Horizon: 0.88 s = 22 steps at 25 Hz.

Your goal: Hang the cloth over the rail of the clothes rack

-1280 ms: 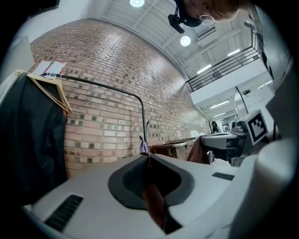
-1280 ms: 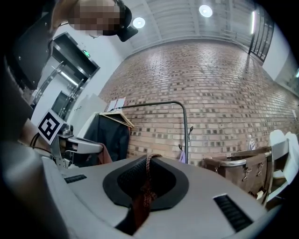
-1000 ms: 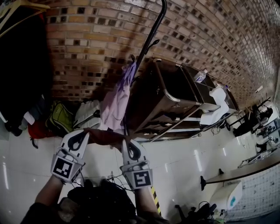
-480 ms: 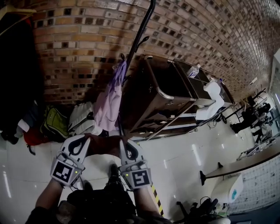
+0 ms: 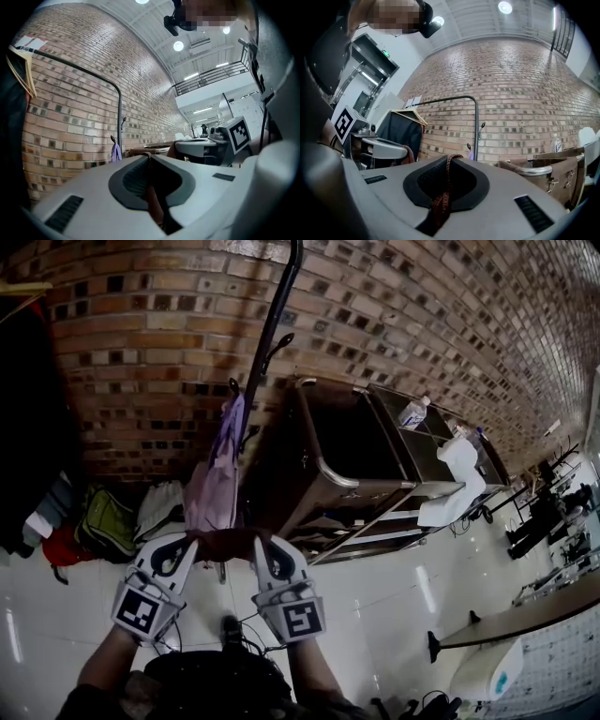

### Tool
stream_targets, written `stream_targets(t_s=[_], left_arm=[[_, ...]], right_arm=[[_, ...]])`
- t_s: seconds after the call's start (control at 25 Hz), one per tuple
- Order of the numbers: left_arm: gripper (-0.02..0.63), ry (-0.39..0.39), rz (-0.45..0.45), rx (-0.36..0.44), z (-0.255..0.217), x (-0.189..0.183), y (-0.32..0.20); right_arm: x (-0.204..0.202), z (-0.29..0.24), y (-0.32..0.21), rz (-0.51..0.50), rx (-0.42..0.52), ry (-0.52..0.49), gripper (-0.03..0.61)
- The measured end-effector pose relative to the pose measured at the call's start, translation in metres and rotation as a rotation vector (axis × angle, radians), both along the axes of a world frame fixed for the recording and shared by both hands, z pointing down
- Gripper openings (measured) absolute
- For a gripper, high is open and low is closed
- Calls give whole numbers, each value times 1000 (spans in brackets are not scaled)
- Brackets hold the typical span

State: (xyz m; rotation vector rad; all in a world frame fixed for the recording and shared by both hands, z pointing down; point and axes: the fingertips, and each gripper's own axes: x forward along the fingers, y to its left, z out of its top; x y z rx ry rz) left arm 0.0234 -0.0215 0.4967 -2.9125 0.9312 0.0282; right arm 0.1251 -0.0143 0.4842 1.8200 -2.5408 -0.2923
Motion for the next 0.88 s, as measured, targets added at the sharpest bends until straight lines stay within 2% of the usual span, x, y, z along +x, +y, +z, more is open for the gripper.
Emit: stream_targets(t_s=[0.2, 0.48, 0.72, 0.88], left_arm=[[20, -13, -6, -11, 1, 48, -28], [20, -12, -38, -9, -29, 111, -66], [20, -7, -72, 58, -61, 154, -96], [20, -6, -98, 67, -76, 178, -116]], right_arm=[[42, -3, -31, -21, 12, 23, 28], [87, -33, -66, -79, 35, 23, 28], [123, -60, -95, -133, 65, 10, 28], [142, -74, -116, -160, 78, 13, 28]])
